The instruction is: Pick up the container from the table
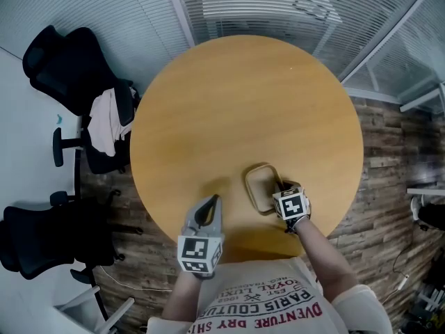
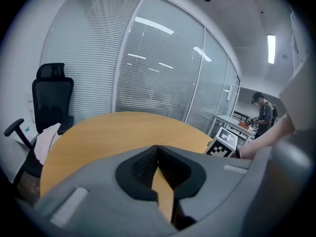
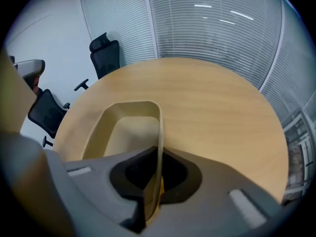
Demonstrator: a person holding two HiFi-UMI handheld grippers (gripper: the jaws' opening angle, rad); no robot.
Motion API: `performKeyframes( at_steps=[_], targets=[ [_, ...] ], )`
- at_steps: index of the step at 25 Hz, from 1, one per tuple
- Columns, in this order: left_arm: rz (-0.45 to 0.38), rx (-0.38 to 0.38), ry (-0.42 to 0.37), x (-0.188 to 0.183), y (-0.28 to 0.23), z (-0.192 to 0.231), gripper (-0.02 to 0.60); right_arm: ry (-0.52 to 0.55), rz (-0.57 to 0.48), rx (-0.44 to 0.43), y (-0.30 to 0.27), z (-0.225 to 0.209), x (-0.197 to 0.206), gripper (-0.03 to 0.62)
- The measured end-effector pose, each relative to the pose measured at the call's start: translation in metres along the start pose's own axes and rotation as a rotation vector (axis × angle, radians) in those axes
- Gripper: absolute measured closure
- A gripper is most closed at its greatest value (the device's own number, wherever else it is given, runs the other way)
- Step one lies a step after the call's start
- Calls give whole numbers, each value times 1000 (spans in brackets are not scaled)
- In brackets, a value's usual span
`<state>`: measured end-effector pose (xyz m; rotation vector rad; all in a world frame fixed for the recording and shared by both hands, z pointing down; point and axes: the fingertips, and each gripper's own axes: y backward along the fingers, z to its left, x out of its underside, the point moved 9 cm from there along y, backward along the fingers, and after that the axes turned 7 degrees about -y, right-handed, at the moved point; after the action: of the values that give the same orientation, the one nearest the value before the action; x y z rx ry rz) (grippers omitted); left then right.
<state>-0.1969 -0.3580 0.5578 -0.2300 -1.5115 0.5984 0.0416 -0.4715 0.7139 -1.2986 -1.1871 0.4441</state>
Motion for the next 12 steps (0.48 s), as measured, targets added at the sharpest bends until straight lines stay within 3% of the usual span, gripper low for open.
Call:
performKeyframes(
  at_steps=[5, 12],
  targets=[
    [-8, 0, 5, 0, 6, 5, 575, -33, 14, 9, 10, 6, -4, 588],
    [-59, 10, -22, -16, 15, 2, 575, -9, -117, -37, 61, 31, -20, 588]
  ],
)
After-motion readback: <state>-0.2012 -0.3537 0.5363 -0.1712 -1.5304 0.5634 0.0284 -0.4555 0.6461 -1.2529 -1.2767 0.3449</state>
